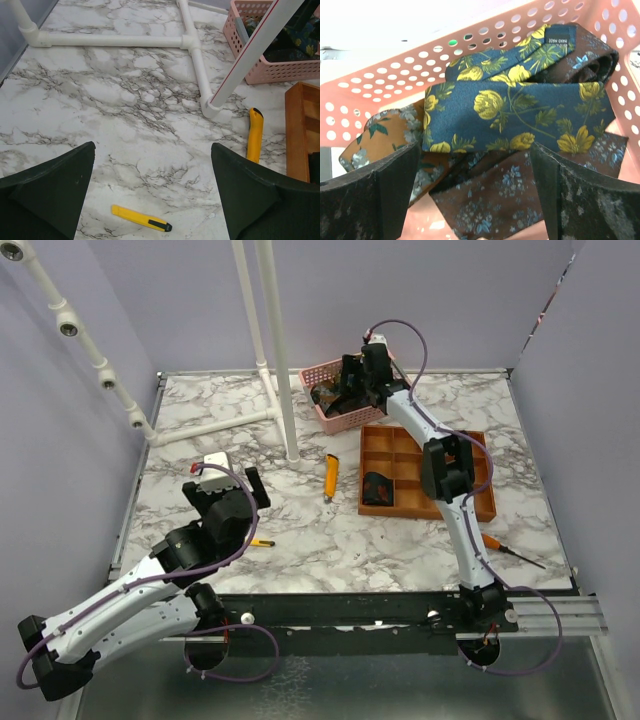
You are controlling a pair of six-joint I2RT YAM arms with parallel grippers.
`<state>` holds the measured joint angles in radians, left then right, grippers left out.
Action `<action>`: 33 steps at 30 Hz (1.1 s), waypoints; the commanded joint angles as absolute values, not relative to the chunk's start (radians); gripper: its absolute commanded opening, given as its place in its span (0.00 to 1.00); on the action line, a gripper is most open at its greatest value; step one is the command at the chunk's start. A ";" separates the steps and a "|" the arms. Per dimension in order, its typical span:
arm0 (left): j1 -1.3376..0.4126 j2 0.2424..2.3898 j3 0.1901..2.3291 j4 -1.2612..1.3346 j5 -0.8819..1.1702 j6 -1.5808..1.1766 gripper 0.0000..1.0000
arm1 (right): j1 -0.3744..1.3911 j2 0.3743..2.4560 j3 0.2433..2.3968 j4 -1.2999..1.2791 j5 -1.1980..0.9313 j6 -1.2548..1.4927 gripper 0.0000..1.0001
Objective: Roll the ties
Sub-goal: Pick up the tie from the bin.
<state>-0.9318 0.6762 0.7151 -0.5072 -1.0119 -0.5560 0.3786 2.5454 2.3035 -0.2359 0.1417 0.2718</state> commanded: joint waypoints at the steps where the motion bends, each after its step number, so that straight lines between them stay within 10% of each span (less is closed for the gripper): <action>1: -0.937 0.703 0.705 -0.498 -1.014 -0.534 0.99 | 0.382 2.635 2.422 -0.299 0.164 0.255 0.93; 7: -0.938 0.699 0.702 -0.497 -1.011 -0.532 0.99 | 0.380 2.703 2.486 -0.314 0.211 0.232 0.82; 18: -0.940 0.680 0.700 -0.503 -1.013 -0.533 0.99 | 0.332 2.650 2.456 -0.306 0.180 0.272 0.07; 33: -0.941 0.595 0.701 -0.502 -1.030 -0.547 0.99 | 0.331 2.083 2.252 -0.213 -0.067 0.374 0.00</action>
